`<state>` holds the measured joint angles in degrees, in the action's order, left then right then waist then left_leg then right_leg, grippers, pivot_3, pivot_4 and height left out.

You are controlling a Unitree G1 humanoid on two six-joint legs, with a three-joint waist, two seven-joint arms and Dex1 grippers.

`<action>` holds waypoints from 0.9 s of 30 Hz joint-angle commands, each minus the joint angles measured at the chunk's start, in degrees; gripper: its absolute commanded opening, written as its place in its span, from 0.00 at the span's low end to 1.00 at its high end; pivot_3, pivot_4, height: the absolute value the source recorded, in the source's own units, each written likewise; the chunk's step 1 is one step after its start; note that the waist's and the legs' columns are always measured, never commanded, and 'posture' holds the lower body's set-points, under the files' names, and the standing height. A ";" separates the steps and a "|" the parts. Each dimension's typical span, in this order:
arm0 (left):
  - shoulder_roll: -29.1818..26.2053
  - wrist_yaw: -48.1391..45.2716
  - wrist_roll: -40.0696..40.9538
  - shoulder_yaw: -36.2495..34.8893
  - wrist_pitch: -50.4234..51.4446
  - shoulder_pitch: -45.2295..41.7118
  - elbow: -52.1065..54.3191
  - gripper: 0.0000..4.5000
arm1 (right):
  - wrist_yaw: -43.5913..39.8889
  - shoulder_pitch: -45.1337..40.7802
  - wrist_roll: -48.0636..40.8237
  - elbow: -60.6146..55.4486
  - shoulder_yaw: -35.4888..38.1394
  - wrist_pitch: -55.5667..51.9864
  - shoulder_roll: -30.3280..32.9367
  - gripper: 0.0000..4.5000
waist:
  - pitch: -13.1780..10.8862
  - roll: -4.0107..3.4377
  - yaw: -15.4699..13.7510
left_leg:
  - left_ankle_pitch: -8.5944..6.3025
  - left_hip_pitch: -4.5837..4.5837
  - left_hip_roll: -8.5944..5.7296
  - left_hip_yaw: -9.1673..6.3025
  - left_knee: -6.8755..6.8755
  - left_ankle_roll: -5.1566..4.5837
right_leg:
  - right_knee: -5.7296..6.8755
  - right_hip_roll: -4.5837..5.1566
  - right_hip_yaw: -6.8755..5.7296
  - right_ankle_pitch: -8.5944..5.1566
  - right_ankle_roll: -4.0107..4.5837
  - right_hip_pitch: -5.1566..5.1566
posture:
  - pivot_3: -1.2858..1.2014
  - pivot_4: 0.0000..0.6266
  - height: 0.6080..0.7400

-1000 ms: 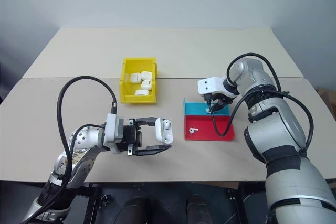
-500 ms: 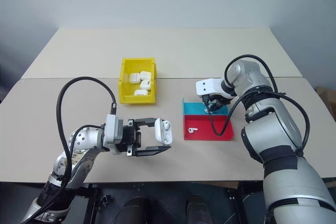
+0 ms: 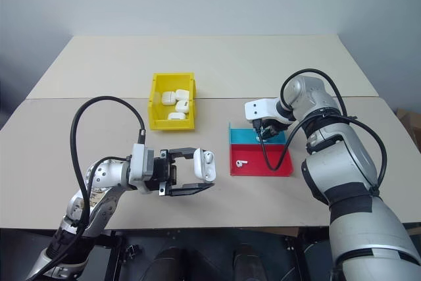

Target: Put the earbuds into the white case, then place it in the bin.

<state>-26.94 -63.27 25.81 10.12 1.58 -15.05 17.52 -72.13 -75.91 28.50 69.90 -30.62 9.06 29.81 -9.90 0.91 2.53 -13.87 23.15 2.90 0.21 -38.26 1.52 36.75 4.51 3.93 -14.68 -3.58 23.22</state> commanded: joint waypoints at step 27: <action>-0.12 -0.25 0.51 -0.49 -0.54 -0.95 1.88 0.62 | -0.82 -1.95 -2.35 -2.79 3.95 0.28 2.38 0.14 | 0.00 -0.01 -0.01 | 0.00 0.00 0.00 0.00 0.00 0.00 | 0.01 0.00 0.00 0.00 0.00 0.00 | 0.52 0.24 1.00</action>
<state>-26.80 -63.57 25.82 10.19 1.57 -15.16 17.52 -72.28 -75.90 28.13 69.46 -29.40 9.88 30.27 -9.90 0.90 2.52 -13.87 23.16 2.91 0.21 -38.27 1.52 36.75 4.51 3.93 -14.68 -3.58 23.23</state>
